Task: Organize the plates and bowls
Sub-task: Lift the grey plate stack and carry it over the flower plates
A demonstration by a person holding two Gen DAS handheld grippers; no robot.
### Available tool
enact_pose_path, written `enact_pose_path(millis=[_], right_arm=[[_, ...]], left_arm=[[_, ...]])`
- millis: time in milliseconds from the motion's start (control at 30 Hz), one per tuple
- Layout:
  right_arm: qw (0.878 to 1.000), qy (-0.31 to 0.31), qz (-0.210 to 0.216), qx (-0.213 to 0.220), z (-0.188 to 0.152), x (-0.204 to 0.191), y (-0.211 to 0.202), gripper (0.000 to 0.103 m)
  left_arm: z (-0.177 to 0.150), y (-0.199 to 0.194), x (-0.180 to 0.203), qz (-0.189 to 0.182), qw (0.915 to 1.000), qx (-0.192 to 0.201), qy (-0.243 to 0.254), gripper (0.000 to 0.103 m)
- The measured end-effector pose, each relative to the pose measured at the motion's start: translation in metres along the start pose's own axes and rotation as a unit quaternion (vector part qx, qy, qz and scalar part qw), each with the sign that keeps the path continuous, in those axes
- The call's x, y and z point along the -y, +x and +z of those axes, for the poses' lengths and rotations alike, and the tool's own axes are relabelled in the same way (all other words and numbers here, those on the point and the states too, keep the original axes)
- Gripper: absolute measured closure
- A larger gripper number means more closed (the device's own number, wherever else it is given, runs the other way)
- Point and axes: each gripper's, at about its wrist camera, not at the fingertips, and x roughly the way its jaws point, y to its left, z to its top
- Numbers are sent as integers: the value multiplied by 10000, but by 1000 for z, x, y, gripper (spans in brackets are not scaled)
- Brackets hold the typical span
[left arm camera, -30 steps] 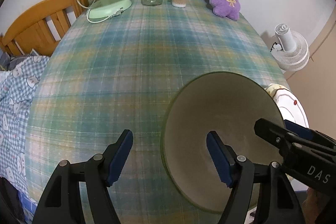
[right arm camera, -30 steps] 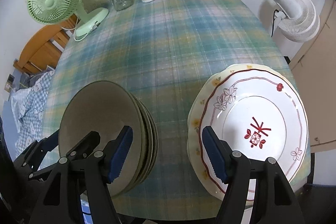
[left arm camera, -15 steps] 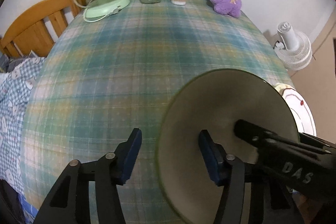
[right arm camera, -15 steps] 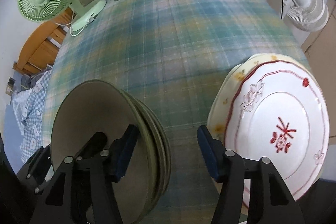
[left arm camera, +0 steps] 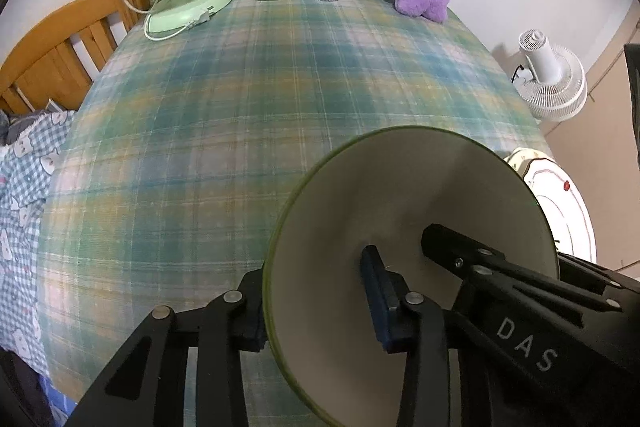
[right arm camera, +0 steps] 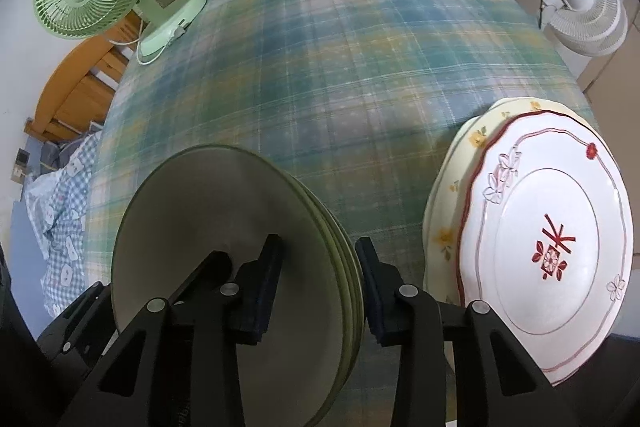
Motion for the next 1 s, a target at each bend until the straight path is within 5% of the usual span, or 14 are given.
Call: enact_pose_path(millis=[500, 1000], right_arm=[[9996, 228, -75, 166, -14, 4, -31, 63], [9977, 201, -140, 628, -3, 48, -104, 63]], left_arm=[[-3, -29, 15, -36, 9994, 162, 304, 67], [15, -74, 85, -134, 9976, 552, 408, 67]])
